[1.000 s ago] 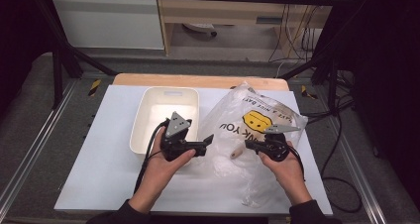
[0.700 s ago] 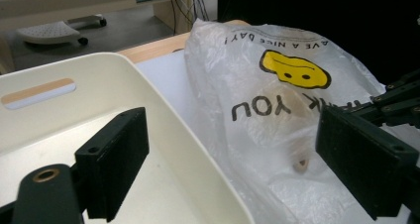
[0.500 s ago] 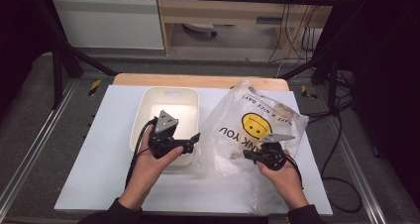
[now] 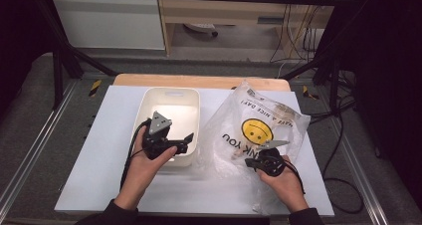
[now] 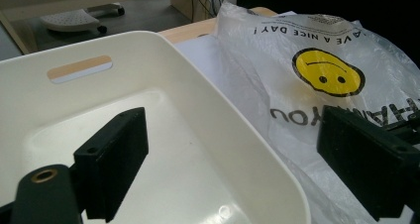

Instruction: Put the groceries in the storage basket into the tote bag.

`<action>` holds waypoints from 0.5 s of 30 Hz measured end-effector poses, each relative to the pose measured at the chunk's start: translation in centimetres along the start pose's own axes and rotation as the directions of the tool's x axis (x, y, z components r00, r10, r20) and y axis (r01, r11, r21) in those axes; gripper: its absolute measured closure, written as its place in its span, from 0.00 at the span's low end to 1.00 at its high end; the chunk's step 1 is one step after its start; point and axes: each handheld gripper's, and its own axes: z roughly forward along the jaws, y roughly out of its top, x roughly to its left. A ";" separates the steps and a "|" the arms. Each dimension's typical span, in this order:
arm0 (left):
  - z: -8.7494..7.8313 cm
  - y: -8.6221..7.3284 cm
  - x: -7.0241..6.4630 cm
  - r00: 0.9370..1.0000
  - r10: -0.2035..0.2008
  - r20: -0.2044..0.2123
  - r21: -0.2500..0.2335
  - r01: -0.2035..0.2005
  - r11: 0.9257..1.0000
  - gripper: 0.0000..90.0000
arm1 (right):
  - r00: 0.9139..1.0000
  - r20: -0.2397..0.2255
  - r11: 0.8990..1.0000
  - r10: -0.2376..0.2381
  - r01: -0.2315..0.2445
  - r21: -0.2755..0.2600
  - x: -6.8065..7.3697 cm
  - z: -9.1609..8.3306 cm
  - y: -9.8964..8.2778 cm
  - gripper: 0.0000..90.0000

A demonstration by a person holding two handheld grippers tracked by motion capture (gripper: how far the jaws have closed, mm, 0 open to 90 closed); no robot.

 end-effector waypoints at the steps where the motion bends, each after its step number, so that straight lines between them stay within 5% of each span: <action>1: 0.0 -0.1 0.1 1.000 -0.004 -0.003 0.000 0.004 1.000 0.14 | 1.000 -0.002 1.000 -0.008 0.008 -0.006 0.0 -0.1 0.0 0.96; 15: -0.4 -0.7 1.1 1.000 -0.020 -0.020 0.000 0.020 1.000 0.13 | 0.997 0.069 0.989 -0.044 0.053 -0.137 1.3 -1.6 0.4 0.46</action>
